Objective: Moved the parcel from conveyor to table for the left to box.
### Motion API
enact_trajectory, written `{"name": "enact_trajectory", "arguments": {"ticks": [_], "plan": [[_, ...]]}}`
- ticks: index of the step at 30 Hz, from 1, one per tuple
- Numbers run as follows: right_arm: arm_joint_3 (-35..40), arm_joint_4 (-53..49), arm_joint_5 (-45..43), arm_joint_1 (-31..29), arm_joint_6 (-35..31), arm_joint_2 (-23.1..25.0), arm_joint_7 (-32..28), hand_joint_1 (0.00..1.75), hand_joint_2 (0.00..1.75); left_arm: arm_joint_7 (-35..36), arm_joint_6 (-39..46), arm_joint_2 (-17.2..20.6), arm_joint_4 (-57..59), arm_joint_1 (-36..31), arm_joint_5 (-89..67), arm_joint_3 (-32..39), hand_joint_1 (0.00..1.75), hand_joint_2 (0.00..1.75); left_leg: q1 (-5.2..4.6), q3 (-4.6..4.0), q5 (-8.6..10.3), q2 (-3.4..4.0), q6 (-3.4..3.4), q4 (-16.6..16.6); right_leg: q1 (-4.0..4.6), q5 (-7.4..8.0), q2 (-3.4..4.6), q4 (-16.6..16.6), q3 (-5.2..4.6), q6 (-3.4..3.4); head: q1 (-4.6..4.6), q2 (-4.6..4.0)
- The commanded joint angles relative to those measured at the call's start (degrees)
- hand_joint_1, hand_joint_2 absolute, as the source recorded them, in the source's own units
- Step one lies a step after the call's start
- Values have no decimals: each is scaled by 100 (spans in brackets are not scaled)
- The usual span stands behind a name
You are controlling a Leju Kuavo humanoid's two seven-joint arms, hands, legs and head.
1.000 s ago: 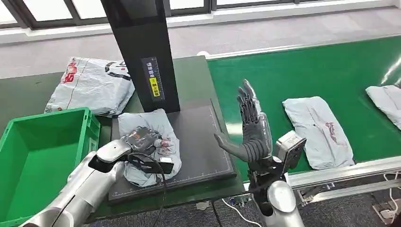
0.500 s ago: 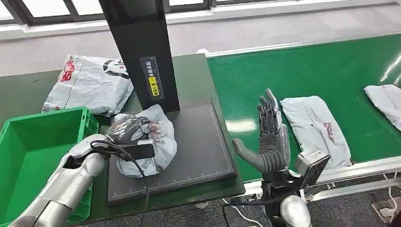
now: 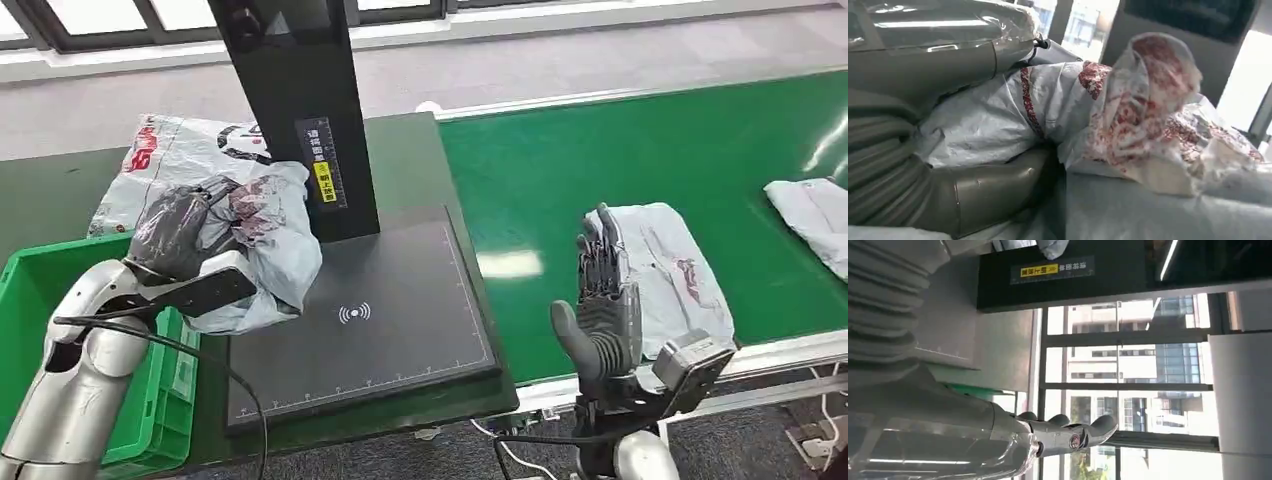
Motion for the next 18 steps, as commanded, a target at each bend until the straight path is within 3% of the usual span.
{"name": "enact_trajectory", "arguments": {"ticks": [1, 7, 13, 18], "plan": [[-235, 164, -122, -7, -17, -180, 27, 0, 0, 581, 503, 469, -707, 0, -1004, 912, 175, 175, 5, 0, -6, 25, 0, 2, 6, 3, 18, -3, -5, -1, 0, 0], [-165, 326, -123, -57, 30, -201, 8, 0, 0, 1226, 749, 934, -242, -125, -2462, 1355, 175, 175, 5, 8, -2, 30, -3, -5, 9, 4, 18, -4, -3, -4, 0, 0], [-160, 369, -162, -98, 72, -228, 12, 0, 0, 1337, 700, 1015, -190, -100, -2673, 1389, 175, 175, 18, 6, 3, 15, -2, -8, 22, 3, 8, -14, 2, -1, 0, 0], [-71, 608, -157, -319, 308, -201, 109, 0, 0, 1520, 454, 1697, 188, 285, -2967, 1783, 175, 175, 12, 6, 1, 36, -7, -13, 11, 6, 33, -8, -1, -2, 0, 0]]}}
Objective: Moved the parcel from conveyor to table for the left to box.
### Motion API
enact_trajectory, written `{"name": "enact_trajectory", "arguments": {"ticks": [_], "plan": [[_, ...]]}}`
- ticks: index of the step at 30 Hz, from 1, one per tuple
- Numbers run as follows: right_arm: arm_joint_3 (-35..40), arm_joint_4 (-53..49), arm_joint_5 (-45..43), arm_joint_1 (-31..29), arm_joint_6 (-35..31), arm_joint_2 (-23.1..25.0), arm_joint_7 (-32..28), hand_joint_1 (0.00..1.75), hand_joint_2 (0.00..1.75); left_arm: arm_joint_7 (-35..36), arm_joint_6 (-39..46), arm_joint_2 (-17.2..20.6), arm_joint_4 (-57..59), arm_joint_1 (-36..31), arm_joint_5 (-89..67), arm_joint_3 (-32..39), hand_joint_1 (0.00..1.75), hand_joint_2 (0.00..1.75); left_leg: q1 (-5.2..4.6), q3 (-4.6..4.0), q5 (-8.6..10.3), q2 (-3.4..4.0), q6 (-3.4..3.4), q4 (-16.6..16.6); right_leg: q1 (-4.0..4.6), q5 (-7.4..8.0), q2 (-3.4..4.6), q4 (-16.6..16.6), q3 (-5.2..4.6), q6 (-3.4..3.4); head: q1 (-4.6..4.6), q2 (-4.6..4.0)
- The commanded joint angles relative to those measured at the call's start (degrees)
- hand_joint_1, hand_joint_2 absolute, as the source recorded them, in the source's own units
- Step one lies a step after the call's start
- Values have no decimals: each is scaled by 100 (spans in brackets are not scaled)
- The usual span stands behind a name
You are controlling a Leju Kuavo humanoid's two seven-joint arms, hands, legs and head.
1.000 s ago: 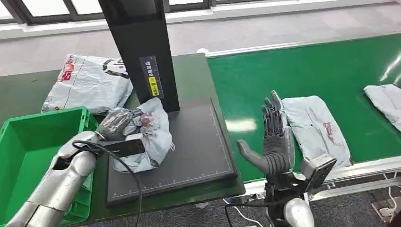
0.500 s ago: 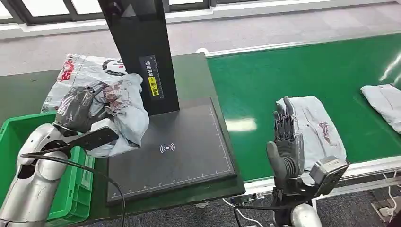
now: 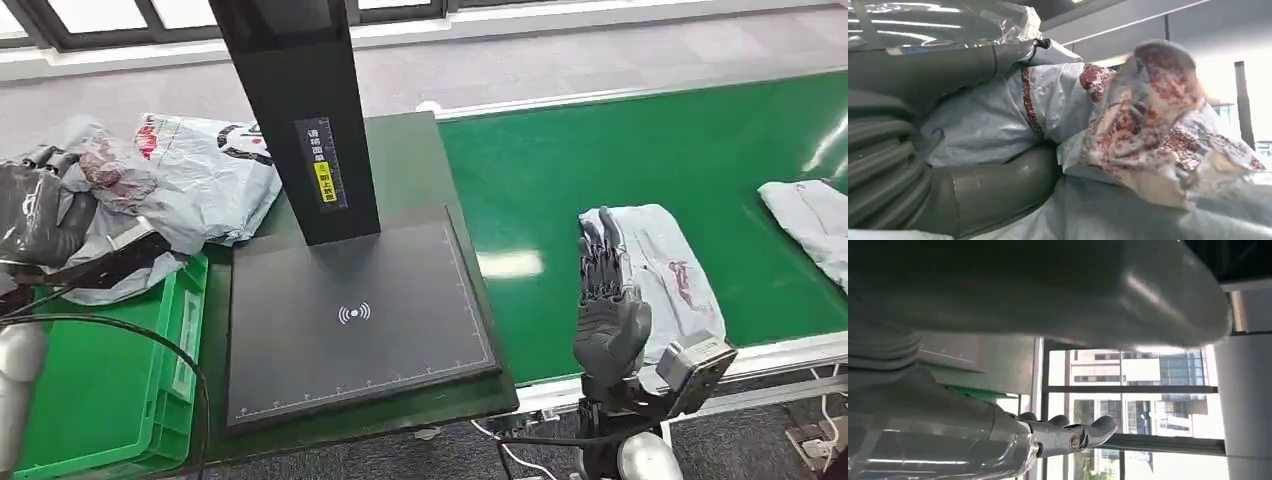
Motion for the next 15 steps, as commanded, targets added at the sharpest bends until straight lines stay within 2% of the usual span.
{"name": "enact_trajectory", "arguments": {"ticks": [1, 3, 6, 8, 10, 15], "plan": [[-66, 621, -8, -370, 233, -100, 106, 0, 0, 199, -227, 728, 705, 212, -313, 682, 175, 175, -2, 32, -5, 55, 1, -20, -1, 11, 48, -18, 14, -1, 0, 0], [-69, 626, -6, -372, 235, -98, 106, 0, 0, 177, -223, 745, 718, 220, -307, 696, 175, 175, 1, 34, -9, 68, -7, -20, 0, 11, 59, -17, 8, -5, 0, 0], [-52, 710, -29, -445, 349, -166, 125, 0, 0, 274, -613, 1075, 798, 449, -346, 777, 175, 175, -1, 13, -8, 41, -11, -8, 1, 6, 34, -6, -10, -6, 0, 0], [-23, 808, -52, -515, 391, -197, 138, 0, 0, 265, -757, 1334, 924, 668, -274, 897, 175, 175, 3, 25, -12, 56, -11, -14, 6, 8, 48, -16, 2, -8, 0, 0], [4, 849, -54, -538, 391, -210, 138, 0, 0, 179, -810, 1428, 984, 781, -151, 965, 175, 175, 6, 31, -14, 74, -11, -20, 6, 12, 64, -20, 5, -9, 0, 0], [88, 993, -71, -559, 459, -290, 118, 0, 0, 172, -1185, 1571, 791, 1700, 77, 1187, 175, 175, 2, 29, -15, 68, -17, -22, 0, 3, 70, -14, -5, -11, 0, 0]]}}
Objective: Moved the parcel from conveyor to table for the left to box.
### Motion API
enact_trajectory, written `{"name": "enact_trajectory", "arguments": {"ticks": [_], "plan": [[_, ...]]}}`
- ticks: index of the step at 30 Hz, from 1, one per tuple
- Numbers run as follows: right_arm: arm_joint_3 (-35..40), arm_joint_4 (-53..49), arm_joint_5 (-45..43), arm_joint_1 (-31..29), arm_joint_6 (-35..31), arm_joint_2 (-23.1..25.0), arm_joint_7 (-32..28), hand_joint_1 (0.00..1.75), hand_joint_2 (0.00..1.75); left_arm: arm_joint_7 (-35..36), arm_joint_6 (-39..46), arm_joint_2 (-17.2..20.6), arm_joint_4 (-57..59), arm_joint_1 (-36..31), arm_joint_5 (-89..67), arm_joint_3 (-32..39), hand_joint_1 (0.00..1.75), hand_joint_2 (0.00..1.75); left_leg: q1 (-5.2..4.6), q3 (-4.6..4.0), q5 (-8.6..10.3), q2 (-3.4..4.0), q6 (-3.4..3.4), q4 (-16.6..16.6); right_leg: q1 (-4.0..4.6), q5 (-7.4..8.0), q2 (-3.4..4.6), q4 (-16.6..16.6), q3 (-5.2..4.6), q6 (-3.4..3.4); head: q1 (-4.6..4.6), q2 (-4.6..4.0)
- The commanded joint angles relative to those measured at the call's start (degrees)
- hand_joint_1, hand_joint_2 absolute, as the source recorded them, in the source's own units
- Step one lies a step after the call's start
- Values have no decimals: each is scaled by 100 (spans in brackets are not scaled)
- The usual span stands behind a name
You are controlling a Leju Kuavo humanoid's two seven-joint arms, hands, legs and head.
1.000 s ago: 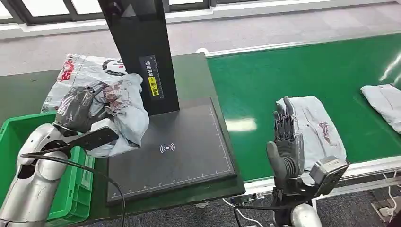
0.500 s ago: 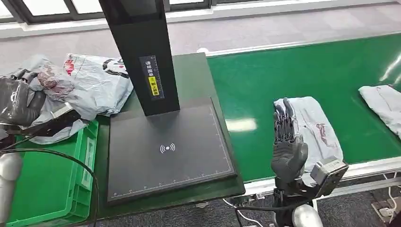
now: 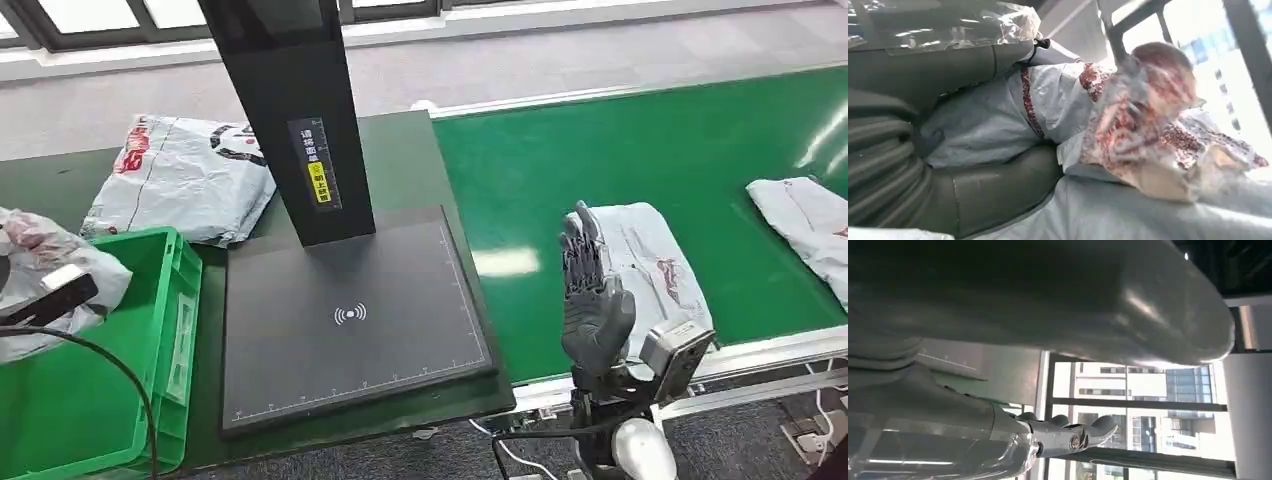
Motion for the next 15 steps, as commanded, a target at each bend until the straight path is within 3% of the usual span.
{"name": "enact_trajectory", "arguments": {"ticks": [1, 15], "plan": [[86, 688, -45, -289, 79, -240, 2, 0, 0, -30, -400, 303, 256, 1030, 253, 583, 175, 175, -4, 26, -3, 19, 3, -17, -2, 2, 15, -14, 20, 2, 0, 0], [80, 669, -46, -288, 79, -236, 0, 0, 0, -1, -457, 279, 181, 979, 274, 578, 175, 175, 2, 11, -3, -6, -3, -9, 4, -5, -15, -10, 15, -8, 0, 0]]}}
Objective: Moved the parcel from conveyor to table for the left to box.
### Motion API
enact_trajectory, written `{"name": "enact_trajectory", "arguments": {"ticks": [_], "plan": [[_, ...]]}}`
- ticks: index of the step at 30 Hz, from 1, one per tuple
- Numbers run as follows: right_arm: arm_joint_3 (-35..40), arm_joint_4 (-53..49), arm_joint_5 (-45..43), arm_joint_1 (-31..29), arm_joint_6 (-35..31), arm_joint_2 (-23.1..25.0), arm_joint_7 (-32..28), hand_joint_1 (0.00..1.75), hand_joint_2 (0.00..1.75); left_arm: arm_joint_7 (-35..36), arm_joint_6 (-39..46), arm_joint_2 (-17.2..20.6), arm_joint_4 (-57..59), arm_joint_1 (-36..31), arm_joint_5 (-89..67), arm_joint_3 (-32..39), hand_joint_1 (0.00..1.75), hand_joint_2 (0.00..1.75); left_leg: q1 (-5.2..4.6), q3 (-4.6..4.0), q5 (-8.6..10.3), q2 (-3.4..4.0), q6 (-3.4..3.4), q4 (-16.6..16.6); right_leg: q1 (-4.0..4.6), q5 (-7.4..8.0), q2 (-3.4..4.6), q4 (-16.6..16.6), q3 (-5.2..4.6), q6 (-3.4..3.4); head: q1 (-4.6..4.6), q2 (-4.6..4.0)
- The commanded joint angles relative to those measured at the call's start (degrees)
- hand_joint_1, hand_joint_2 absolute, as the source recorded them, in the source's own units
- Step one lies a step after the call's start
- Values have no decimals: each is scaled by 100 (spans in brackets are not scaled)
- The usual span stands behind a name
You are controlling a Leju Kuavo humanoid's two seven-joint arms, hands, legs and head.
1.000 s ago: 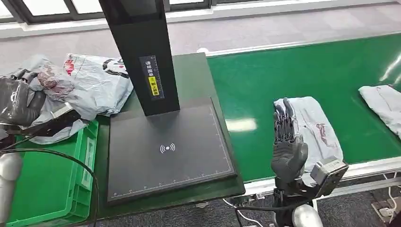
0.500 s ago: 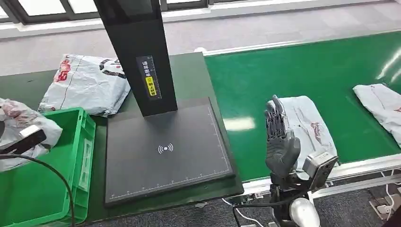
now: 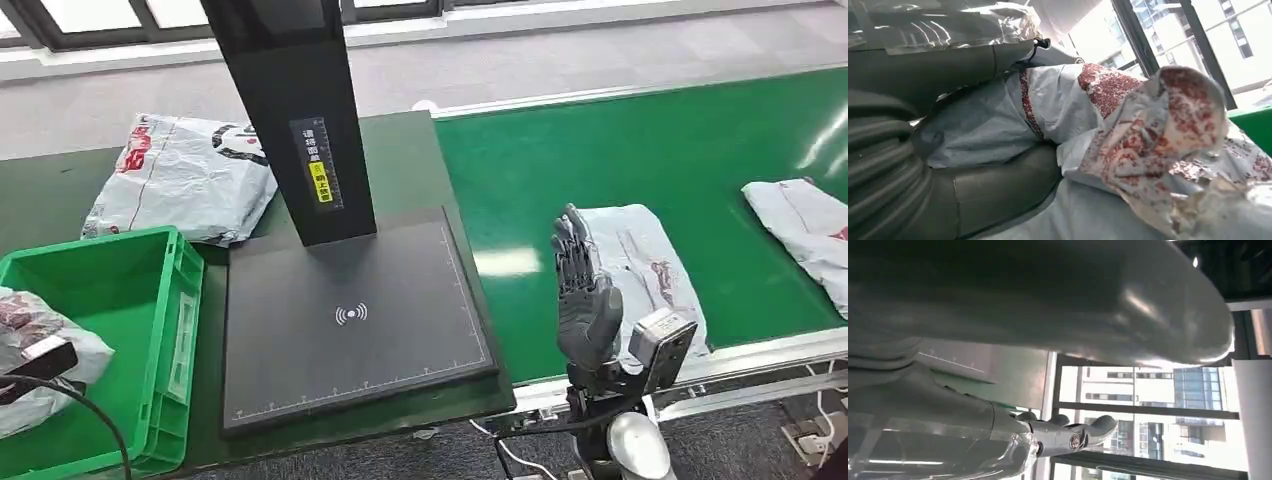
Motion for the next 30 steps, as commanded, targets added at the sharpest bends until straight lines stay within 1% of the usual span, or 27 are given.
{"name": "enact_trajectory", "arguments": {"ticks": [1, 6, 7, 8, 10, 13, 14, 15, 16, 17, 20, 21, 22, 23, 24, 25, 27, 28, 30], "plan": [[80, 404, -15, -195, -2, -155, 10, 0, 0, 23, -66, -215, 131, -88, 14, 246, 175, 175, 3, 14, 1, 2, 4, -9, 3, 2, -5, -12, 16, 2, 0, 0], [80, 404, -15, -195, -2, -155, 10, 0, 0, 23, -66, -215, 131, -88, 14, 246, 175, 175, 7, 17, 0, 2, 4, -10, 1, 2, -5, -11, 17, -1, 0, 0], [89, 408, -16, -200, 14, -165, 12, 0, 0, 0, -201, -197, 144, -63, 54, 237, 175, 175, 8, 15, 0, 3, 3, -9, 0, 3, -4, -10, 14, -2, 0, 0], [97, 440, -21, -236, 45, -180, 14, 0, 0, 3, -358, -151, 34, 169, 120, 283, 175, 175, 11, 22, 1, 3, 5, -14, 3, 4, -6, -18, 24, -1, 0, 0], [93, 475, -26, -273, 62, -183, 16, 0, 0, -11, -321, -142, -34, 401, 163, 365, 175, 175, 7, 19, -1, 14, 4, -11, -2, 4, 8, -10, 14, -2, 0, 0], [63, 534, -57, -381, 99, -196, 37, 0, 0, -527, -751, -166, -518, 971, 960, 490, 175, 175, 6, 26, -7, 31, -3, -15, -3, 4, 23, -14, 16, -4, 0, 0], [62, 531, -61, -428, 100, -208, 40, 0, 0, -533, -760, -143, -651, 1027, 998, 451, 175, 175, 7, 39, -8, 39, 0, -23, -2, 6, 30, -24, 28, -2, 0, 0], [63, 525, -79, -474, 112, -212, 62, 0, 0, -427, -741, -132, -747, 1029, 907, 396, 175, 175, 7, 30, -8, 31, -1, -15, -2, 3, 23, -16, 21, -3, 0, 0], [56, 504, -97, -514, 113, -216, 88, 0, 0, -432, -750, -158, -820, 968, 926, 334, 127, 175, 8, 19, -6, 20, -3, -8, -1, 2, 14, -10, 13, -4, 0, 0], [48, 475, -123, -534, 109, -229, 126, 0, 0, -437, -856, -125, -847, 861, 1002, 252, 0, 175, 10, 24, -6, 17, 0, -11, 2, 2, 9, -17, 21, -3, 0, 0], [-7, 405, -133, -472, 95, -189, 158, 0, 0, -554, -863, -126, -919, 700, 1246, 174, 0, 175, 9, 7, -2, -5, -4, -3, 1, -2, -7, -5, 7, -8, 0, 0], [-20, 387, -130, -448, 97, -179, 164, 0, 0, -641, -799, -153, -961, 681, 1343, 171, 0, 175, 12, 13, -1, -9, -2, -6, 4, -2, -15, -11, 17, -7, 2, 0], [-34, 371, -123, -424, 103, -170, 167, 0, 0, -784, -813, -159, -1000, 650, 1531, 150, 0, 175, 10, 13, -2, -6, -4, -6, 1, -2, -13, -8, 15, -7, 0, 0], [-59, 340, -127, -387, 96, -156, 169, 0, 0, -1062, -610, -219, -1100, 578, 1759, 148, 0, 175, 10, 17, 0, -10, -1, -10, 2, -1, -20, -14, 22, -6, 0, 0], [-92, 309, -110, -357, 104, -151, 169, 0, 175, -1083, -621, -183, -1168, 531, 1836, 75, 0, 175, 10, 15, -1, -6, -2, -8, 1, -1, -16, -10, 18, -7, 2, 0], [-260, 225, -31, -306, 46, -112, 217, 0, 175, -1674, -947, -348, -1263, 316, 2959, 80, 0, 175, 13, 10, -2, -11, -3, -4, 4, -2, -20, -10, 17, -8, 0, 0], [-560, 161, -4, -255, 126, -112, 347, 0, 175, -1712, -1286, -430, -1373, 92, 3743, -132, 0, 175, 13, 8, 3, -32, -2, -3, 4, -5, -43, -10, 19, -6, 0, 0], [-691, 220, 101, -273, 59, -177, 499, 0, 175, -1994, -1584, -617, -1376, -10, 4476, -92, 0, 175, 11, 8, 4, -33, -4, -1, 2, -6, -42, -7, 13, -7, 0, 0], [-957, 363, 250, -286, 113, -204, 621, 0, 175, -2028, -1691, -866, -1460, 8, 4896, -133, 0, 175, 9, 15, 11, -48, -2, -9, 1, -4, -57, -18, 27, -2, 0, 0]]}}
